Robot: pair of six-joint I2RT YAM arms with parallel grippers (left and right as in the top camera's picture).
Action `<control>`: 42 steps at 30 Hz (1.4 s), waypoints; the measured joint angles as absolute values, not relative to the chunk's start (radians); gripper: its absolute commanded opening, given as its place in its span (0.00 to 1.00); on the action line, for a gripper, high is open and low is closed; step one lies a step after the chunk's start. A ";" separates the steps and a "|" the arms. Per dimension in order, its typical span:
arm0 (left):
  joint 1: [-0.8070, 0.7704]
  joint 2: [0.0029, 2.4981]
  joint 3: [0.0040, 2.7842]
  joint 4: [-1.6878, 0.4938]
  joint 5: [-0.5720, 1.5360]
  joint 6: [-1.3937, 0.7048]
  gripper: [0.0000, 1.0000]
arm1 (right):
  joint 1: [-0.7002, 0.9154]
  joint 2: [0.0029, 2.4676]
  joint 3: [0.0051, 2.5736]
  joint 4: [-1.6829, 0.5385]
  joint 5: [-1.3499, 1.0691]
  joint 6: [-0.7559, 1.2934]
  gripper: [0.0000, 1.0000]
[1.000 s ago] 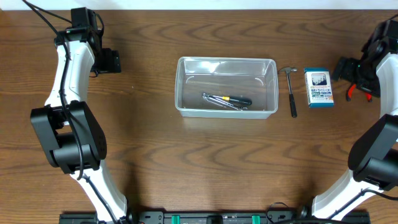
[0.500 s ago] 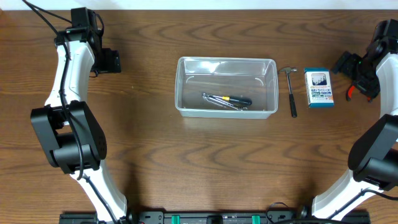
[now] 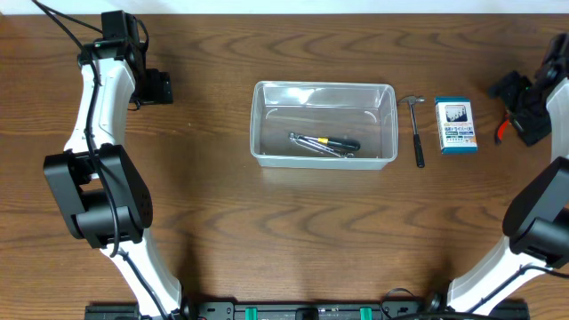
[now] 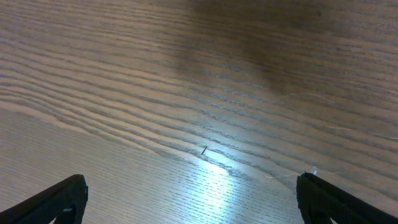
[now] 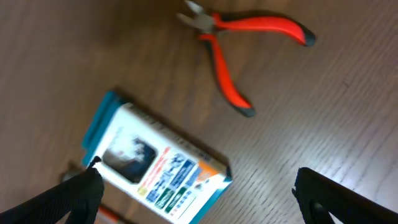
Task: Pack container
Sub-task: 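Move the open right gripper over the red-handled side cutters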
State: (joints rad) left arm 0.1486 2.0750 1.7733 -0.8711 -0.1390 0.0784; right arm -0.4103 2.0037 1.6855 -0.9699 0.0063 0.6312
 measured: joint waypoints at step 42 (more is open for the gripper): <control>0.149 2.075 1.773 -0.871 -0.139 0.078 0.98 | -0.455 2.274 1.896 -1.010 0.015 0.680 0.99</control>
